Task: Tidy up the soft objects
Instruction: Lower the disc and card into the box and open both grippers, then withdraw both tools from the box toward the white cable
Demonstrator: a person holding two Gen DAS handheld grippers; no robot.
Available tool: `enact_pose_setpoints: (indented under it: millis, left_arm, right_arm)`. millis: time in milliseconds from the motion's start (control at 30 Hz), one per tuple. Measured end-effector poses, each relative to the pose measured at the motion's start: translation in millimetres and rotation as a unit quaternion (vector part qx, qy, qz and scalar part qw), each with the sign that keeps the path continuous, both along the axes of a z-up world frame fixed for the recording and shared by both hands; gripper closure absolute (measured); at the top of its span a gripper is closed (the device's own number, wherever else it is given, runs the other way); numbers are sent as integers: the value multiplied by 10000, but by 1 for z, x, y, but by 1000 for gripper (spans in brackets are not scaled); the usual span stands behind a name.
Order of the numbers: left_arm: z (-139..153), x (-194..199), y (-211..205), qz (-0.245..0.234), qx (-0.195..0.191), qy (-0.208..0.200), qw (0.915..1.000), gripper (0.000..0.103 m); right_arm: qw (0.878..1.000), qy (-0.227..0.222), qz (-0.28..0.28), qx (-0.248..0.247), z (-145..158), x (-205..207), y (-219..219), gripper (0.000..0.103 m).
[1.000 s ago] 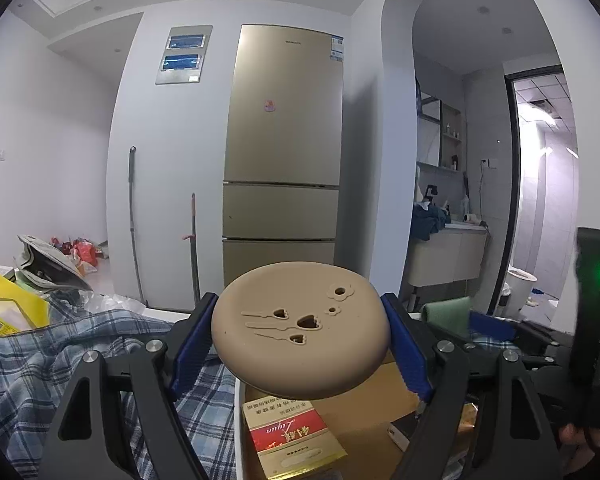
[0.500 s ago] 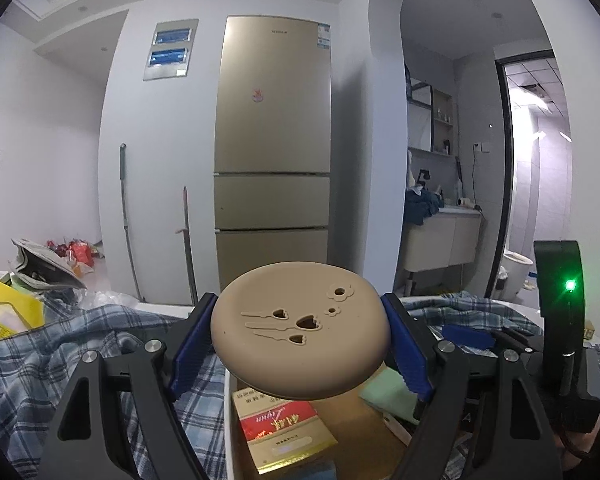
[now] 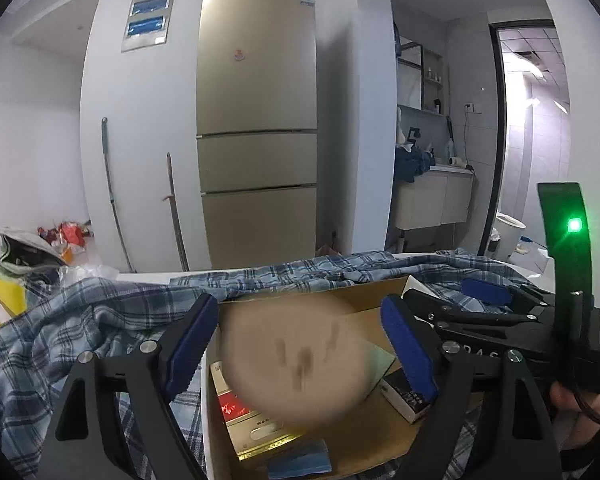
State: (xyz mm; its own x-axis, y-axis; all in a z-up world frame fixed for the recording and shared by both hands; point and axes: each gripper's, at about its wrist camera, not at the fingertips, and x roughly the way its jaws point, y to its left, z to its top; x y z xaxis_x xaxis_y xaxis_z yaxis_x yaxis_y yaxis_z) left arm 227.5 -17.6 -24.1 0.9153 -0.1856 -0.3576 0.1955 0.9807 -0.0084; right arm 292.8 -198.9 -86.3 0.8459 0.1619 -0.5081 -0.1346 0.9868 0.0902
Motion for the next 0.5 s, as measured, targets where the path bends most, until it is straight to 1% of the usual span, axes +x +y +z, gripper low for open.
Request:
enact_pose_setpoints:
  millis: [100, 233, 367, 433, 500]
  left_arm:
    - [1, -2, 2, 27, -28, -90, 10000, 0]
    - [2, -1, 7, 19, -152, -98, 9998, 0]
    - [4, 0, 11, 109, -221, -75, 9997, 0]
    - [6, -2, 12, 117, -250, -114, 9996, 0]
    - [7, -4, 12, 190, -192, -231, 9994, 0]
  right_arm:
    - [10000, 33, 10, 30, -1, 1, -1, 21]
    - [10000, -17, 46, -36, 0, -1, 2, 21]
    - [9999, -91, 45, -83, 0, -4, 4, 21]
    - [9997, -204, -7, -126, 2, -6, 4, 21]
    - [9993, -307, -61, -215, 4, -8, 4, 21]
